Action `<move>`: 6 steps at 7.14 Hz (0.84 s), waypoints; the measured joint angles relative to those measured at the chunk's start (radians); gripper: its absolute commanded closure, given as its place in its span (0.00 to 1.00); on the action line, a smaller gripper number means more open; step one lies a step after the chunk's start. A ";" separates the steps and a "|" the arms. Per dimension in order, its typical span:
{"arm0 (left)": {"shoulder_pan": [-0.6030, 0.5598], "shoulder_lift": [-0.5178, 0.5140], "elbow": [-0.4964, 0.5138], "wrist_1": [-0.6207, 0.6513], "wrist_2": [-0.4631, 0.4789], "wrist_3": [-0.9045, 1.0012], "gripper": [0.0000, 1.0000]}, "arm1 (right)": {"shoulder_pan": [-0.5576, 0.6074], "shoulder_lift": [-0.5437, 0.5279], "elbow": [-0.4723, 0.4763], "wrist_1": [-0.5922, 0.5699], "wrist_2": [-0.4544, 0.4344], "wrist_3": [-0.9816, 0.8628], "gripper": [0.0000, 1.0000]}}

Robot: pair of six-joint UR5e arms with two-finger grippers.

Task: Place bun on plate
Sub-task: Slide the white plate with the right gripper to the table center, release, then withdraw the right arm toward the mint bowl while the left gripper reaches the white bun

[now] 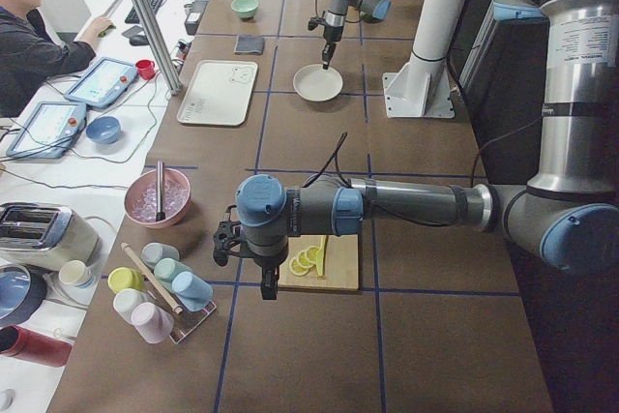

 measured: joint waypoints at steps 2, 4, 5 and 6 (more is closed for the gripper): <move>0.000 0.000 0.000 0.000 0.000 0.001 0.00 | -0.006 0.003 -0.015 0.001 0.000 0.000 0.01; 0.000 -0.001 -0.003 -0.001 0.000 0.001 0.00 | -0.007 0.005 -0.016 0.003 0.001 0.000 0.00; 0.001 -0.004 -0.009 -0.001 -0.001 -0.003 0.00 | -0.006 0.005 -0.014 0.003 0.001 -0.001 0.00; 0.016 -0.009 -0.028 -0.002 -0.001 -0.030 0.00 | 0.002 0.004 -0.008 0.003 0.003 -0.003 0.00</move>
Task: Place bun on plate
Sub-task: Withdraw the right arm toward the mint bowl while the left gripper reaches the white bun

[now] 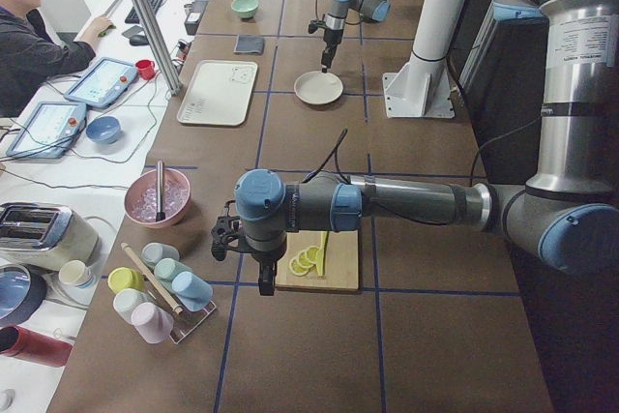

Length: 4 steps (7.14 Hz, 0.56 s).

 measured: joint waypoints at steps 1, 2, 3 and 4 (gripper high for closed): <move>0.046 -0.004 -0.046 0.000 0.000 -0.062 0.00 | 0.017 -0.002 0.013 -0.002 0.006 -0.003 0.00; 0.122 -0.004 -0.115 0.001 0.001 -0.155 0.00 | 0.049 -0.005 0.029 -0.016 0.024 -0.013 0.00; 0.204 -0.004 -0.182 0.001 0.002 -0.260 0.00 | 0.096 -0.007 0.045 -0.055 0.057 -0.052 0.00; 0.269 -0.003 -0.235 -0.006 0.003 -0.358 0.00 | 0.150 -0.006 0.065 -0.114 0.097 -0.134 0.00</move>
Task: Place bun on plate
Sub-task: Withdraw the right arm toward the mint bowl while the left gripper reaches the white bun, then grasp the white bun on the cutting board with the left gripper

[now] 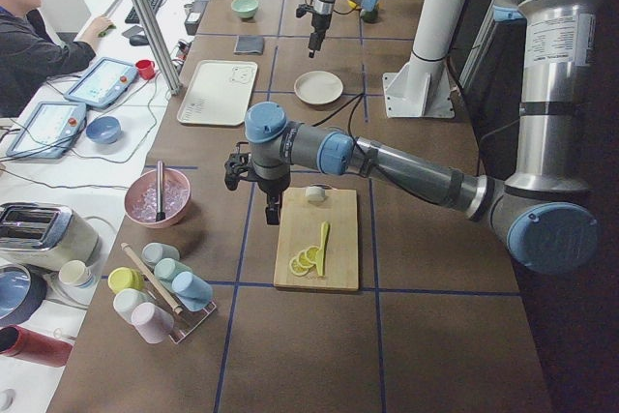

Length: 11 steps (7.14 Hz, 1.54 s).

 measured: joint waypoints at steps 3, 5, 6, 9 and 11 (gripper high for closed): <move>0.203 0.037 -0.058 -0.213 0.113 -0.345 0.00 | 0.217 -0.007 0.055 -0.196 0.152 -0.345 0.00; 0.370 0.084 -0.060 -0.377 0.232 -0.563 0.00 | 0.353 -0.062 0.061 -0.226 0.246 -0.553 0.00; 0.456 0.103 -0.059 -0.441 0.304 -0.671 0.00 | 0.419 -0.101 0.060 -0.229 0.288 -0.659 0.00; 0.598 0.116 -0.023 -0.508 0.421 -0.788 0.00 | 0.558 -0.203 0.056 -0.229 0.357 -0.894 0.00; 0.616 0.115 0.043 -0.577 0.428 -0.793 0.00 | 0.584 -0.221 0.047 -0.229 0.362 -0.941 0.00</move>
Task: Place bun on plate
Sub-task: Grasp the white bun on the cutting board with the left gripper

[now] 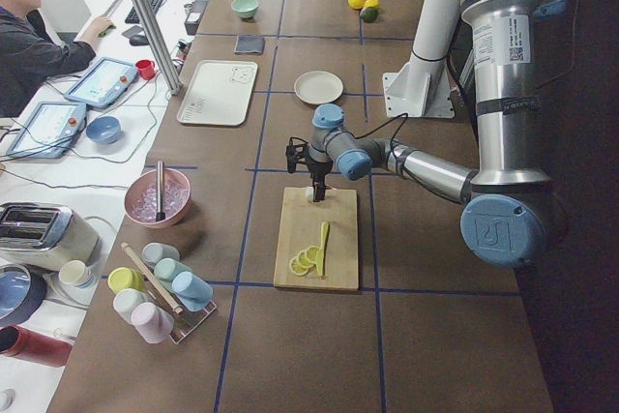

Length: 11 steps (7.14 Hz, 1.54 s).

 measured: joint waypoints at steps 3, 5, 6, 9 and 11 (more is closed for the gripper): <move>0.004 -0.003 0.057 -0.091 0.000 -0.001 0.00 | 0.023 -0.017 -0.017 0.002 0.003 -0.030 0.00; 0.024 -0.004 0.057 -0.096 -0.001 0.004 0.00 | 0.026 -0.026 -0.018 0.005 0.003 -0.034 0.00; 0.033 -0.005 0.056 -0.096 -0.001 0.005 0.08 | 0.027 -0.029 -0.018 0.006 0.003 -0.034 0.00; 0.046 -0.003 0.053 -0.096 0.001 0.008 0.44 | 0.027 -0.035 -0.018 0.008 0.003 -0.035 0.00; 0.046 0.000 0.051 -0.094 0.002 0.009 0.55 | 0.027 -0.037 -0.017 0.008 0.003 -0.035 0.00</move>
